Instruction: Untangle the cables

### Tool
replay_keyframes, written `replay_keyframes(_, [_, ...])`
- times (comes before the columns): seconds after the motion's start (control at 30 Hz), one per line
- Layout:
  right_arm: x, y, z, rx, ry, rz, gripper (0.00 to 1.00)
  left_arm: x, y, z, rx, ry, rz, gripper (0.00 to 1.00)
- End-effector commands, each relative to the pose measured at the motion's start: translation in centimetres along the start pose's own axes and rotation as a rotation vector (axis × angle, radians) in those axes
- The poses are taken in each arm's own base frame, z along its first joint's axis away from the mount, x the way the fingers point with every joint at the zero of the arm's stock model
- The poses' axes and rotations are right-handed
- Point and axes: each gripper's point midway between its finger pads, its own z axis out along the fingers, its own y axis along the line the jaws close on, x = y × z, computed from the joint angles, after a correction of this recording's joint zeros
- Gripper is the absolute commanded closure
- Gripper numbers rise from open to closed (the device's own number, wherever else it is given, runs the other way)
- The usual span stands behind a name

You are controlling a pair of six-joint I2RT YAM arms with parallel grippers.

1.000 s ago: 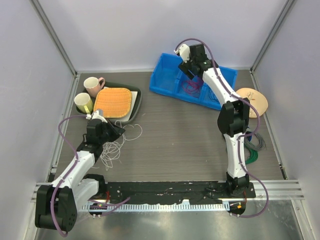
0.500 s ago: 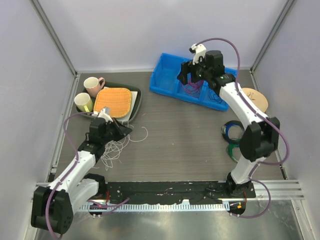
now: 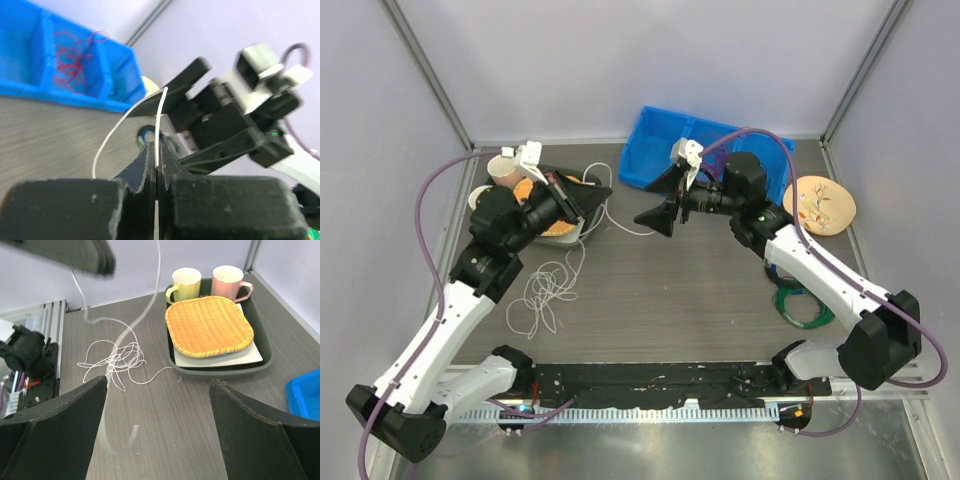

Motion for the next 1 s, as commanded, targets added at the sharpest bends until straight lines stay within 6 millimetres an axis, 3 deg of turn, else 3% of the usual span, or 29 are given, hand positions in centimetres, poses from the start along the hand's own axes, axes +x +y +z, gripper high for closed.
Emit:
replay_keyframes(0.0, [-1.7,2.0,-0.2,-0.111,-0.071,-0.2,0.12,-2.6,-5.4,-0.1,0.133,-0.013,0.053,1.0])
replay_keyframes(0.23, [1.3,5.4,2.0,-0.285,-0.074,-0.301,0.12,-5.6,-8.6,-0.3,0.18,-0.054,0.079,1.0])
replay_keyframes(0.4, [3.1,4.4,5.0,-0.232,-0.054,-0.325,0.12,-6.7,-9.9,-1.2,0.208,-0.084,0.094,1.0])
replay_keyframes(0.5, [5.0,3.6,7.3,-0.235,-0.003,-0.243,0.12,-7.1,-10.5,-1.9,0.221,-0.101,0.103,1.0])
replay_keyframes(0.53, [4.4,3.5,8.0,-0.246,-0.008,-0.237,0.13,-7.0,-10.5,-2.0,0.219,-0.1,0.107,1.0])
replay_keyframes(0.57, [6.5,3.5,9.0,-0.274,0.042,-0.188,0.14,-7.0,-10.4,-2.0,0.215,-0.1,0.106,1.0])
replay_keyframes(0.63, [6.4,4.0,10.4,-0.294,0.057,-0.169,0.18,-6.9,-10.0,-2.1,0.204,-0.101,0.106,1.0])
replay_keyframes(0.67, [8.0,3.6,11.1,-0.281,0.101,-0.14,0.21,-6.8,-9.8,-2.1,0.194,-0.104,0.105,1.0])
replay_keyframes(0.7, [8.1,3.5,11.5,-0.269,0.111,-0.137,0.24,-6.8,-9.7,-2.1,0.186,-0.106,0.106,1.0])
replay_keyframes(0.8, [7.5,2.3,11.7,-0.198,0.115,-0.146,0.55,-6.6,-8.8,-2.4,0.153,-0.115,0.108,1.0])
replay_keyframes(0.83, [7.5,2.1,11.5,-0.182,0.116,-0.148,0.85,-6.6,-8.7,-2.8,0.143,-0.122,0.11,1.0])
replay_keyframes(0.87, [7.1,1.9,11.4,-0.159,0.107,-0.153,0.99,-6.3,-8.0,-2.8,0.121,-0.124,0.109,1.0])
replay_keyframes(0.9, [5.6,1.4,10.9,-0.105,0.083,-0.164,0.99,-6.7,-7.3,-3.0,0.085,-0.153,0.112,1.0])
replay_keyframes(0.97, [5.0,1.1,10.1,-0.058,0.069,-0.179,0.99,-6.1,-5.7,-3.6,0.028,-0.175,0.111,1.0])
